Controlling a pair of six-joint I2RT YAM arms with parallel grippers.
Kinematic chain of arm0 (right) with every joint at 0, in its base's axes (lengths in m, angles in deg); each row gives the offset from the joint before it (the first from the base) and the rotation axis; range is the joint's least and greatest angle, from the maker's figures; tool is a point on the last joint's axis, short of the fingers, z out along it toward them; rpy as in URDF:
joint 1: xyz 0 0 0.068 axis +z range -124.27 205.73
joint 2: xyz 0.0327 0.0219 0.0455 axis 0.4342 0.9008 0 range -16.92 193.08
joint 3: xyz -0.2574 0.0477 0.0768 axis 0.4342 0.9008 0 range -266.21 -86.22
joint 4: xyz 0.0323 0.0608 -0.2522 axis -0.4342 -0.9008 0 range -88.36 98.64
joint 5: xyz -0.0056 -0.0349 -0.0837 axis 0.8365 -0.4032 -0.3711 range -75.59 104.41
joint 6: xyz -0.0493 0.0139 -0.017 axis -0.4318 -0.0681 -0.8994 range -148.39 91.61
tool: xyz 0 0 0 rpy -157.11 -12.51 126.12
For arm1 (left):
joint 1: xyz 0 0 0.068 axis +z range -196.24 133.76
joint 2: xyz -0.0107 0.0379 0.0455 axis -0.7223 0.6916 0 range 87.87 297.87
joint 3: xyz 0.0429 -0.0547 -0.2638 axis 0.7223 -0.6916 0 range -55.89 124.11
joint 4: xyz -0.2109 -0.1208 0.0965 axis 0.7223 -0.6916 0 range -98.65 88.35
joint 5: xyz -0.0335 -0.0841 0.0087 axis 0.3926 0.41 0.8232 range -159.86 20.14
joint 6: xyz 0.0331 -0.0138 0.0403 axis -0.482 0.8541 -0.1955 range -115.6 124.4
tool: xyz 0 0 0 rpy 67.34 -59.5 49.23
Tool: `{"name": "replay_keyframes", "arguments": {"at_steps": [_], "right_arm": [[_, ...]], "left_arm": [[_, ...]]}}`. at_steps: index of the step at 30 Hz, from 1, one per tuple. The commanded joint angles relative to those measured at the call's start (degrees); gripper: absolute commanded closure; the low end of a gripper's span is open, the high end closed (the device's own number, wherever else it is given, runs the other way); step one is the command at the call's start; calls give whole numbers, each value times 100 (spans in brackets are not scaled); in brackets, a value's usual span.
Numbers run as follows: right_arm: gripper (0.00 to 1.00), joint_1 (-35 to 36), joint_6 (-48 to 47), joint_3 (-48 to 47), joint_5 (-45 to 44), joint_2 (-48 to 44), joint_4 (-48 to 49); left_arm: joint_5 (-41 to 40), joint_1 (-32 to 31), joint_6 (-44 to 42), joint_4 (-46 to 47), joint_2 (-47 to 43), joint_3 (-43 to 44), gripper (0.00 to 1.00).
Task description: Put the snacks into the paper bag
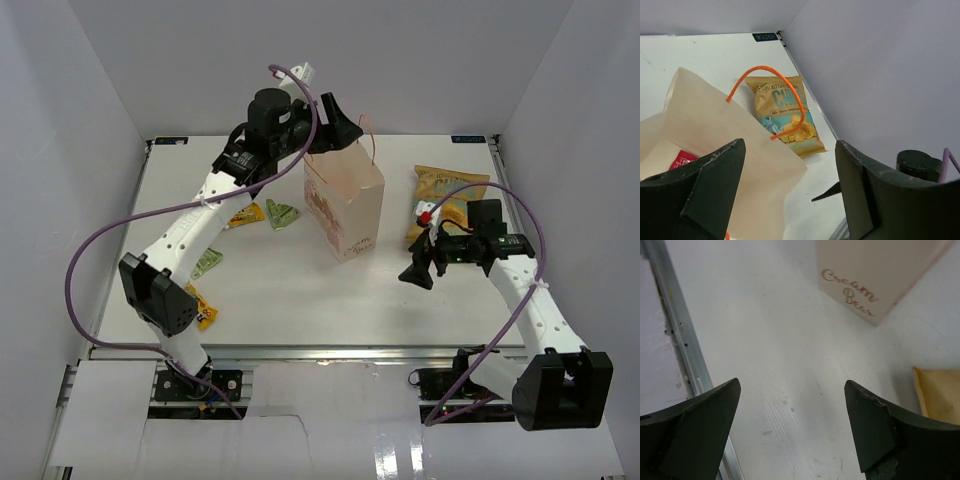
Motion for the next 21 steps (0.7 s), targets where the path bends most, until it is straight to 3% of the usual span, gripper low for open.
{"name": "replay_keyframes", "arguments": {"at_steps": [1, 7, 12, 17, 21], "right_arm": [[10, 531, -1438, -260, 479, -132, -1042], [10, 1963, -2312, -400, -82, -282, -1467], [9, 3281, -2366, -620, -1040, 139, -1151], [9, 4669, -1778, -1112, -2200, 991, -283], [5, 4874, -987, -2068, -2228, 2054, -35]], "left_arm": [[-60, 1, -544, -156, -1137, -37, 17], [-1614, 10, -748, -638, -3585, -2575, 17], [-2869, 19, 357, -1796, -5223, -4385, 17], [-3654, 27, 1545, -2651, -6384, -5127, 18], [-3962, 27, 2360, -3380, -6413, -5163, 18]]}}
